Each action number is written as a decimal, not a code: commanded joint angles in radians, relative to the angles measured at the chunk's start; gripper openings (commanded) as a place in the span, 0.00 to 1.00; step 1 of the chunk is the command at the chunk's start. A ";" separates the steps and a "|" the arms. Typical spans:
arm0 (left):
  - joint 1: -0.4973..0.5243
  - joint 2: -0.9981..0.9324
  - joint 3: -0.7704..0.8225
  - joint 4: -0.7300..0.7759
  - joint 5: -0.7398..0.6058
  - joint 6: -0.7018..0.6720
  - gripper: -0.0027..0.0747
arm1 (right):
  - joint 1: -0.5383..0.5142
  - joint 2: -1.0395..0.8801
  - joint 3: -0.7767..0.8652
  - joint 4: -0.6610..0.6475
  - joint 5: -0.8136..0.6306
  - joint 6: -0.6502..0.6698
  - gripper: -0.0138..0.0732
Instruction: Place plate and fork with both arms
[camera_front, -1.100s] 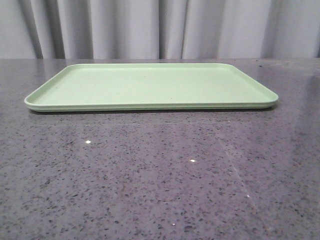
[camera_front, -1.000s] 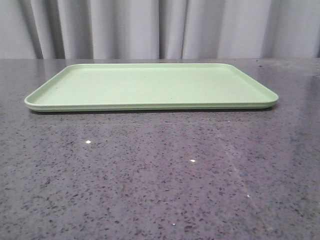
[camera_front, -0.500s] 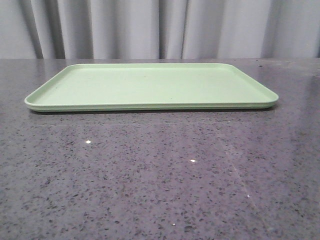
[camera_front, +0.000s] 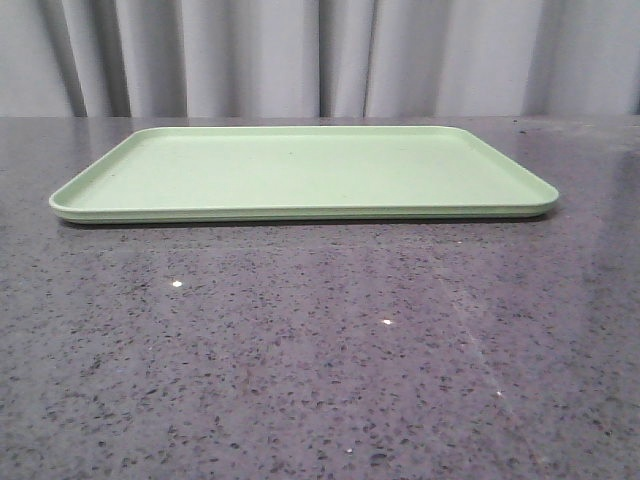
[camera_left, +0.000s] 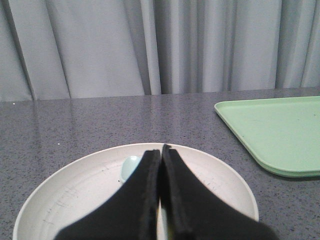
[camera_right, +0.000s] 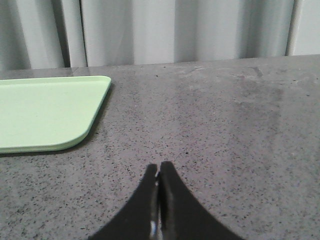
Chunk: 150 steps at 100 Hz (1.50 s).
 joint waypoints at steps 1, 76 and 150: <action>0.000 -0.020 -0.055 -0.023 -0.035 -0.005 0.01 | -0.007 -0.019 -0.059 0.004 -0.062 0.002 0.08; 0.000 0.477 -0.637 -0.027 0.288 -0.005 0.01 | -0.007 0.436 -0.603 0.007 0.391 0.002 0.08; 0.000 0.651 -0.764 -0.027 0.345 -0.005 0.75 | -0.007 0.563 -0.704 0.018 0.420 0.002 0.76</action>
